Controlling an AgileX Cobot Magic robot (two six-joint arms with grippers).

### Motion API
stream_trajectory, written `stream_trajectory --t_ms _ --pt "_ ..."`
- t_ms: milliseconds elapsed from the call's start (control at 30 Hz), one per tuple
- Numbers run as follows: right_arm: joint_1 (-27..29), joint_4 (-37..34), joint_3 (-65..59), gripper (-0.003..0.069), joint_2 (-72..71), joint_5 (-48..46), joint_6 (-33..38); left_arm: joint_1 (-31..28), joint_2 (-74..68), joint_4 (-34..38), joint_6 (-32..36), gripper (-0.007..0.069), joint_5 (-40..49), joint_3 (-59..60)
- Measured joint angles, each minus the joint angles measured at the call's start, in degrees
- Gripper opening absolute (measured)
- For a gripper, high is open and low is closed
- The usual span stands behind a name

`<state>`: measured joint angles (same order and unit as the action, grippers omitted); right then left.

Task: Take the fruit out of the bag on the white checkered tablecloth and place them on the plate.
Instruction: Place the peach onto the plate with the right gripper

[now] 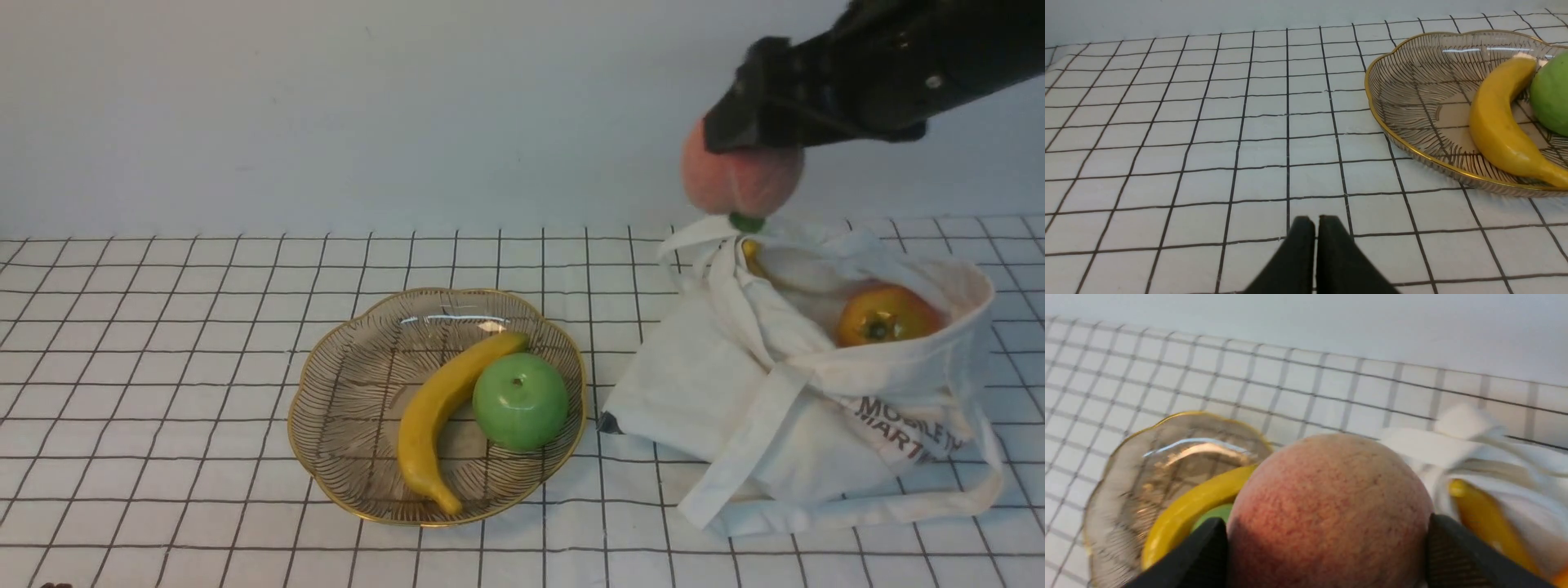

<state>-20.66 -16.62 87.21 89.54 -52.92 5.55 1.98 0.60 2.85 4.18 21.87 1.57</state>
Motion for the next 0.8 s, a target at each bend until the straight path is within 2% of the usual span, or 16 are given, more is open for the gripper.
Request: stream_trajectory --t_ms 167,300,533,800 --pt "-8.23 -5.58 0.00 0.0555 4.44 2.63 5.47 0.00 0.00 0.00 0.00 -0.0008 0.00 0.00" --pt "-13.82 -8.25 0.00 0.0555 10.41 8.04 6.86 0.00 0.00 0.00 0.00 -0.0008 0.00 0.00" --pt "-20.36 -9.07 0.00 0.0555 19.65 15.84 7.03 0.00 0.00 0.00 0.00 -0.0008 0.00 0.00" --pt "-23.58 -9.46 1.66 0.0555 26.80 18.48 7.08 0.00 0.00 0.00 0.00 -0.0008 0.00 0.00"
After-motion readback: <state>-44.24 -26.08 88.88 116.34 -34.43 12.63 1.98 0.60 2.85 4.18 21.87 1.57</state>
